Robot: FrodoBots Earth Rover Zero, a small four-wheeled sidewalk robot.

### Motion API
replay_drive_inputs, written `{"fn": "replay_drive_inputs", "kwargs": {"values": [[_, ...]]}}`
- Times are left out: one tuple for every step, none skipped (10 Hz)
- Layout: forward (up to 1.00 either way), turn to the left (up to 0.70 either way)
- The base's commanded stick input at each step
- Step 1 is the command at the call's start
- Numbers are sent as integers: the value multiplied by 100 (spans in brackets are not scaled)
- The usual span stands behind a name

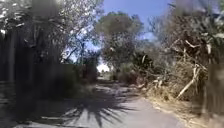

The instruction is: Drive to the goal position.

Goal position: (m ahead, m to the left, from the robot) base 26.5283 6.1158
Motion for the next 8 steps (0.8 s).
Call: {"fn": "replay_drive_inputs", "kwargs": {"values": [[85,0],[85,0],[85,0],[85,0],[85,0],[85,2],[85,7],[85,11]]}}
